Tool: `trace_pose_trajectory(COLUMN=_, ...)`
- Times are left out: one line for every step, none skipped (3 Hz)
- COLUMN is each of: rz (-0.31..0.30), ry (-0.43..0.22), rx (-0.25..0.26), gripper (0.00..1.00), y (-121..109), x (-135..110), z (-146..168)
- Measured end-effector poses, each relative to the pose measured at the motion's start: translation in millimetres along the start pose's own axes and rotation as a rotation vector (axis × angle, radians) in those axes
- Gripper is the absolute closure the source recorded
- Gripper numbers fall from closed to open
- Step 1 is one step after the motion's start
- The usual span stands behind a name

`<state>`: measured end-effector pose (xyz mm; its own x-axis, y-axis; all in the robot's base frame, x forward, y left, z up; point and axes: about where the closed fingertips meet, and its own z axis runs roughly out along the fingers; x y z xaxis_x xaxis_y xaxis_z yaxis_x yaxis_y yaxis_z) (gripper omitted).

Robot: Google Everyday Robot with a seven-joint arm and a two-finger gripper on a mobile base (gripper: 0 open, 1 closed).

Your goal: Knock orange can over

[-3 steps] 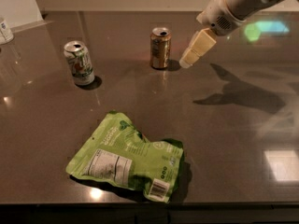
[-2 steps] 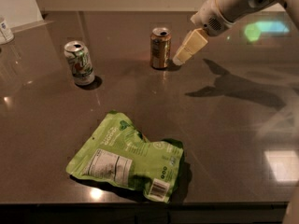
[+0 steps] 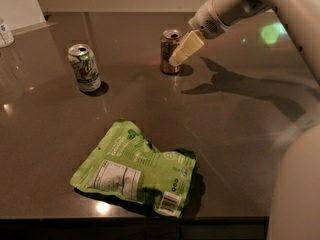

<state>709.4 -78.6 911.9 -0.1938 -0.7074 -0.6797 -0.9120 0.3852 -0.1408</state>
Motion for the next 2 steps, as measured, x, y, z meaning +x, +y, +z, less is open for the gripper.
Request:
trace_pose_trajectory(rz=0.025, ry=-0.014, rx=-0.023, gripper=0.01, y=-4.5, x=-5.7, z=18.3)
trace_pose_trajectory(rz=0.039, ry=-0.017, rx=-0.033, gripper=0.23, y=-6.1, x=-8.2, z=26.4)
